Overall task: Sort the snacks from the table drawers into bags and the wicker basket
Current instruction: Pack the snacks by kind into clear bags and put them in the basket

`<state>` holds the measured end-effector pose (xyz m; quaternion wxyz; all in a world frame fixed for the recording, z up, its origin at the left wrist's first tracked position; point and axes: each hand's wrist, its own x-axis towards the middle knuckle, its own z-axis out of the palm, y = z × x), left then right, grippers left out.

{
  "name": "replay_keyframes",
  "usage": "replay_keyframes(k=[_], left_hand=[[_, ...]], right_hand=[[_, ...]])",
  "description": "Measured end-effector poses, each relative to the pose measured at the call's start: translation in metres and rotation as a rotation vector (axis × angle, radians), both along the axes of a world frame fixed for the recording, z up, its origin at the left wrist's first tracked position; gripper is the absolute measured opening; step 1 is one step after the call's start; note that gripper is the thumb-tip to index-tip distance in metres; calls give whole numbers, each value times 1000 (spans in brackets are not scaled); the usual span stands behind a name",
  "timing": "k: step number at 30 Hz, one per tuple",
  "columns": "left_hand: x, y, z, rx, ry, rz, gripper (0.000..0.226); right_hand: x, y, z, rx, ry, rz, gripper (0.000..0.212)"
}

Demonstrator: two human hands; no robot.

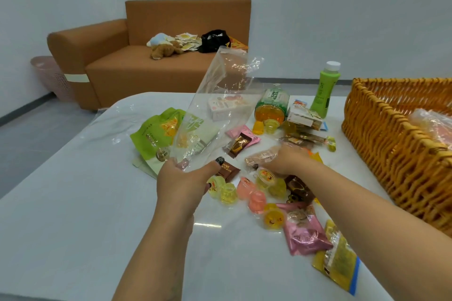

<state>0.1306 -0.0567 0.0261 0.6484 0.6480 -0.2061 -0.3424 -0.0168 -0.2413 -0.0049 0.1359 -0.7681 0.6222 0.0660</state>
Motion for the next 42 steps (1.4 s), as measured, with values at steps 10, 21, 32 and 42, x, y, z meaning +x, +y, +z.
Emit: replay_keyframes(k=[10,21,32,42], left_hand=[[-6,3,-1,87,-231,-99,117],[-32,24,21,55,-393,-253,127],[-7,69,0,103,-550,-251,121],[-22,91,5,37,-563,-387,110]], right_hand=[[-26,19,11,-77,-550,-191,54],[-131,99,42,184,-1760,-648,25],[-162,115,60,725,-2203,-392,72],[-196,142,81,728,-1555,-312,28]])
